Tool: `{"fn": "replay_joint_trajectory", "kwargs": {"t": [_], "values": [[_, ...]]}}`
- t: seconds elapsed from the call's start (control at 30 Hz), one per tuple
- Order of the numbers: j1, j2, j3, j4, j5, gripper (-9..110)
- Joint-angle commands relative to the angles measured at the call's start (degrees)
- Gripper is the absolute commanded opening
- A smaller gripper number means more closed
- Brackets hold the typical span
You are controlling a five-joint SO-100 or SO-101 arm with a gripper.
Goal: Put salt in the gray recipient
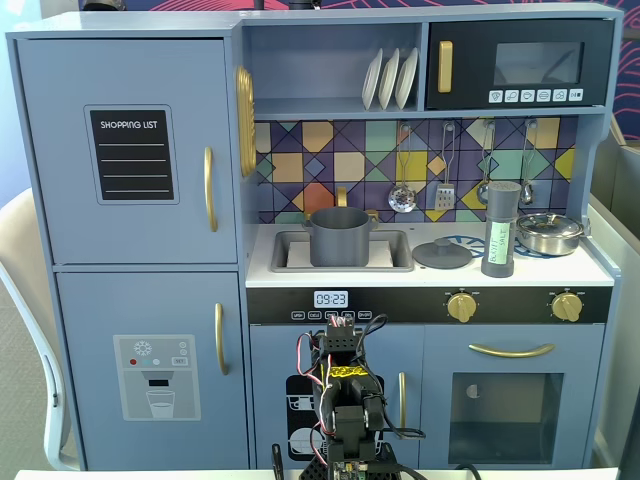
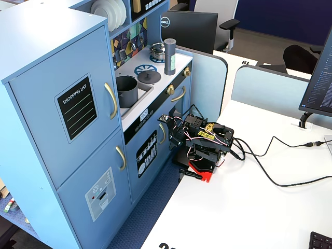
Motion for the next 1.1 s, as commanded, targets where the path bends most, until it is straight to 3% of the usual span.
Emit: {"fn": "replay_joint_trajectory", "kwargs": {"t": [0.0,0.4,0.6,1.07], "values": [[3.2,0.8,0.2,1.8,-11.4,0],[5.7,0.7,0.1,1.5,-14.5,0],[15.1,0.7,-4.7,0.5,-17.6,0],[42.6,-14.9,-36.2,2.5,-17.3,0]]}}
